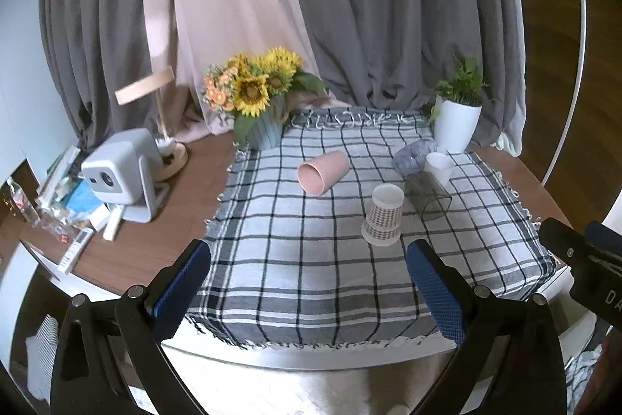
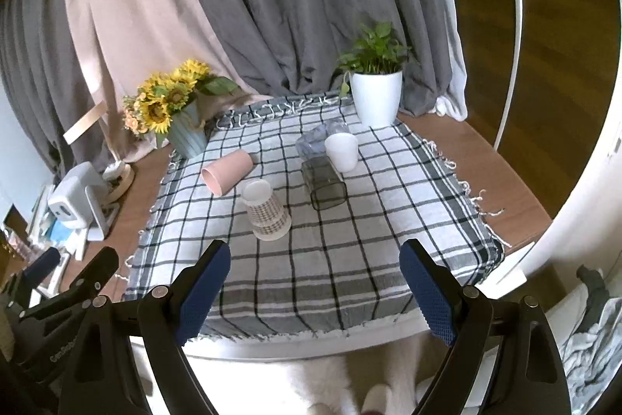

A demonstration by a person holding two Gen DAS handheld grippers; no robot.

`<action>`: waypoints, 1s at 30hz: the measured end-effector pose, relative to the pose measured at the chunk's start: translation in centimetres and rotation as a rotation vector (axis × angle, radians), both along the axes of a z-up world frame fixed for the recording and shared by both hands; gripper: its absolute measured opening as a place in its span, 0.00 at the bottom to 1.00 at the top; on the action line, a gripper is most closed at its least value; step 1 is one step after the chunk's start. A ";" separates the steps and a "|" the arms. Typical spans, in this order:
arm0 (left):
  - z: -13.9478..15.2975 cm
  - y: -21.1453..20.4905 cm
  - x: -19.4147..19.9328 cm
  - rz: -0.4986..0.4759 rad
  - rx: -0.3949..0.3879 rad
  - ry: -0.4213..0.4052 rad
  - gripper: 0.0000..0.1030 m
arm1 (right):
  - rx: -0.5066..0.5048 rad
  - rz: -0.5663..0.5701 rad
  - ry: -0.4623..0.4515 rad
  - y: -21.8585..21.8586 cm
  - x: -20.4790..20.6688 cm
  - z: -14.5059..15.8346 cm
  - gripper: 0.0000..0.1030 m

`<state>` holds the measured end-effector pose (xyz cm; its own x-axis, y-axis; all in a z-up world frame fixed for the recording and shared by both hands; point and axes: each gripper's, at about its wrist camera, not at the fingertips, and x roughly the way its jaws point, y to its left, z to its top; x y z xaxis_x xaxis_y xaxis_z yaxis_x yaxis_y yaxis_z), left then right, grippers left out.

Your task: Flip cup upside down

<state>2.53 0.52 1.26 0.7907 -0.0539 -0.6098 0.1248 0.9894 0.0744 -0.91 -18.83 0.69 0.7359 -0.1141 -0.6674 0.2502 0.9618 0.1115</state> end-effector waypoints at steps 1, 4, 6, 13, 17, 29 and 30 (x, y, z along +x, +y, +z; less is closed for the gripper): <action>0.1 0.1 -0.1 -0.001 0.001 -0.006 1.00 | -0.008 0.003 -0.006 0.2 -0.1 0.1 0.86; 0.5 0.1 -0.9 0.004 0.008 -0.031 1.00 | -0.033 0.013 -0.025 0.7 -0.8 0.5 0.86; 0.7 0.0 -1.1 0.008 0.009 -0.038 1.00 | -0.043 0.022 -0.037 0.9 -1.2 0.8 0.86; 1.1 -0.5 -1.8 -0.006 0.005 -0.048 1.00 | -0.037 0.012 -0.039 0.8 -1.7 0.9 0.86; 1.3 -0.9 -2.2 -0.017 0.001 -0.054 1.00 | -0.033 0.010 -0.035 0.4 -2.2 1.0 0.86; 1.5 -1.1 -2.6 -0.027 -0.001 -0.055 1.00 | -0.038 0.007 -0.044 0.1 -2.9 1.1 0.87; 1.6 -1.3 -2.5 -0.028 -0.001 -0.054 1.00 | -0.040 0.006 -0.045 0.1 -2.9 1.1 0.87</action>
<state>0.01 -0.81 2.84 0.8205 -0.0772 -0.5664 0.1482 0.9857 0.0804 -3.85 -18.76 1.84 0.7657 -0.1353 -0.6288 0.2398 0.9672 0.0839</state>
